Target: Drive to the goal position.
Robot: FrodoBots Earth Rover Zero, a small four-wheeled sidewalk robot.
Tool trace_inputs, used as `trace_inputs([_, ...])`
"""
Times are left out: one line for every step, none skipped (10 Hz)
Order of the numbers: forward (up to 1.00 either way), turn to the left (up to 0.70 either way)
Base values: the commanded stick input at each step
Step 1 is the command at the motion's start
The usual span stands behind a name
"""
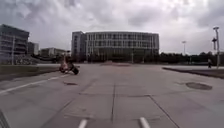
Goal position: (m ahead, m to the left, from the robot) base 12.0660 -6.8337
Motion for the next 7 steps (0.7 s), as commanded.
trace_inputs([0.7, 0.0])
trace_inputs([0.7, 0.0])
trace_inputs([0.7, 0.0])
trace_inputs([0.7, 0.0])
trace_inputs([0.7, 0.0])
trace_inputs([0.7, 0.0])
trace_inputs([0.7, 0.0])
